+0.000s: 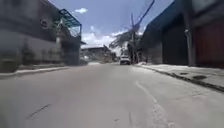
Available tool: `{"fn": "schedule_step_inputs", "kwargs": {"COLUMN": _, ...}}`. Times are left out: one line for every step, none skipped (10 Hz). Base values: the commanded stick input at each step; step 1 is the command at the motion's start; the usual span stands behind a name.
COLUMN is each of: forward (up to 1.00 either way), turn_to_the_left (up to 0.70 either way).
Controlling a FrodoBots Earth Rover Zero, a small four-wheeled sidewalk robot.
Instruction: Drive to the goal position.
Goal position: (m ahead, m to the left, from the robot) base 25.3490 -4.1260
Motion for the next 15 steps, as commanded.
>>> {"fn": "schedule_step_inputs", "kwargs": {"forward": 1.0, "turn_to_the_left": 0.0}}
{"fn": "schedule_step_inputs", "kwargs": {"forward": 1.0, "turn_to_the_left": 0.0}}
{"fn": "schedule_step_inputs", "kwargs": {"forward": 1.0, "turn_to_the_left": 0.0}}
{"fn": "schedule_step_inputs", "kwargs": {"forward": 1.0, "turn_to_the_left": 0.0}}
{"fn": "schedule_step_inputs", "kwargs": {"forward": 1.0, "turn_to_the_left": 0.0}}
{"fn": "schedule_step_inputs", "kwargs": {"forward": 1.0, "turn_to_the_left": 0.0}}
{"fn": "schedule_step_inputs", "kwargs": {"forward": 1.0, "turn_to_the_left": 0.0}}
{"fn": "schedule_step_inputs", "kwargs": {"forward": 1.0, "turn_to_the_left": 0.0}}
{"fn": "schedule_step_inputs", "kwargs": {"forward": 1.0, "turn_to_the_left": -0.1}}
{"fn": "schedule_step_inputs", "kwargs": {"forward": 1.0, "turn_to_the_left": -0.36}}
{"fn": "schedule_step_inputs", "kwargs": {"forward": 1.0, "turn_to_the_left": -0.4}}
{"fn": "schedule_step_inputs", "kwargs": {"forward": 1.0, "turn_to_the_left": -0.1}}
{"fn": "schedule_step_inputs", "kwargs": {"forward": 1.0, "turn_to_the_left": 0.0}}
{"fn": "schedule_step_inputs", "kwargs": {"forward": 1.0, "turn_to_the_left": 0.0}}
{"fn": "schedule_step_inputs", "kwargs": {"forward": 1.0, "turn_to_the_left": 0.0}}
